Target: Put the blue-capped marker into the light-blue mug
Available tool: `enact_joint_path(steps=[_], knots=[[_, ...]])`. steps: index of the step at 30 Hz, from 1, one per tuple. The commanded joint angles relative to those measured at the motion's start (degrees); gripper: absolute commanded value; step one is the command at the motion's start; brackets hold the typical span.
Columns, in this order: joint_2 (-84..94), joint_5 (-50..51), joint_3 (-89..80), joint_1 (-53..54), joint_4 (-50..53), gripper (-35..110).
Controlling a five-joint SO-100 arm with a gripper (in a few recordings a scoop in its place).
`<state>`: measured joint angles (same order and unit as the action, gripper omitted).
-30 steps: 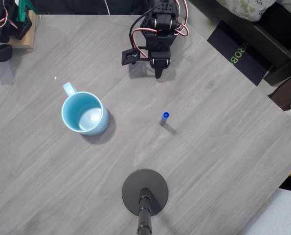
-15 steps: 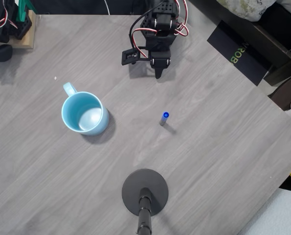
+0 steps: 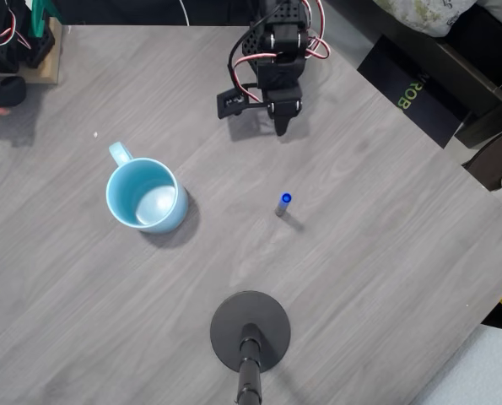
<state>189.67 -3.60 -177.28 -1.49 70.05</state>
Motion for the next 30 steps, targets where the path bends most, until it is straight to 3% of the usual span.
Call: enact_joint_path(steps=[1,11,14,17,23,30], knots=[[1.58,0.18,-0.09,0.26,0.79,0],[1.58,-2.72,-0.09,1.32,0.7,1],[1.58,-35.16,-0.09,2.46,0.0,0],[1.58,-53.79,-0.09,2.37,0.0,0],[1.49,-74.0,0.26,6.15,-8.7,7],[1.49,-86.92,-0.09,11.25,-34.1,15]])
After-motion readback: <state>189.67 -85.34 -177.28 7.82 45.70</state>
